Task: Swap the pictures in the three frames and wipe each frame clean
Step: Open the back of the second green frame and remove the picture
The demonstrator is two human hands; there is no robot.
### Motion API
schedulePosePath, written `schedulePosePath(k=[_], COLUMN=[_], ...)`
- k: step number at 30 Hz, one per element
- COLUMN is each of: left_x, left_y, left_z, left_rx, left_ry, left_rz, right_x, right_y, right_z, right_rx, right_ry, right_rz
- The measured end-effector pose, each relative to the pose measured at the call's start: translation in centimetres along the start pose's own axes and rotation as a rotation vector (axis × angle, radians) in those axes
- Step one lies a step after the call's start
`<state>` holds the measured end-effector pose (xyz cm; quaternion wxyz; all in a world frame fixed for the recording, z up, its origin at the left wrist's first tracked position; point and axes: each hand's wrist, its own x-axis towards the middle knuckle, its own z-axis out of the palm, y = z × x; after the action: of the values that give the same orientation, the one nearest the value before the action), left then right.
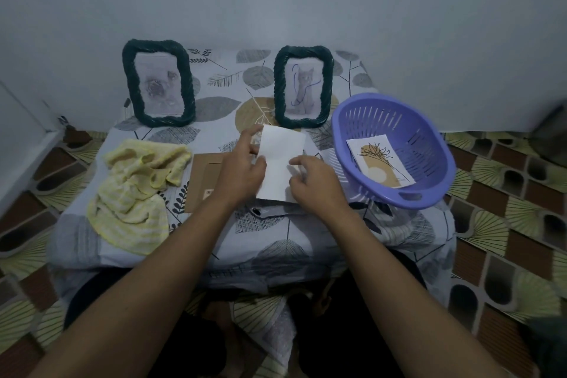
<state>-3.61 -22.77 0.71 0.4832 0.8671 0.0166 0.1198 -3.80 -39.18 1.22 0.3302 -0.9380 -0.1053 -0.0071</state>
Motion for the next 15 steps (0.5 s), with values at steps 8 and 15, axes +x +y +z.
schedulePosePath(k=[8,15], left_x=[1.4,2.5], left_y=[1.0,1.9], left_z=[1.7,5.7], left_rx=[-0.219,-0.161], left_ry=[0.035,-0.027], left_rz=[-0.113,-0.161], right_x=[-0.5,-0.4], right_y=[-0.1,3.0], right_z=[-6.0,-9.6], right_rx=[-0.238,-0.235], right_ry=[0.229,-0.077], right_rz=[-0.004,0.164])
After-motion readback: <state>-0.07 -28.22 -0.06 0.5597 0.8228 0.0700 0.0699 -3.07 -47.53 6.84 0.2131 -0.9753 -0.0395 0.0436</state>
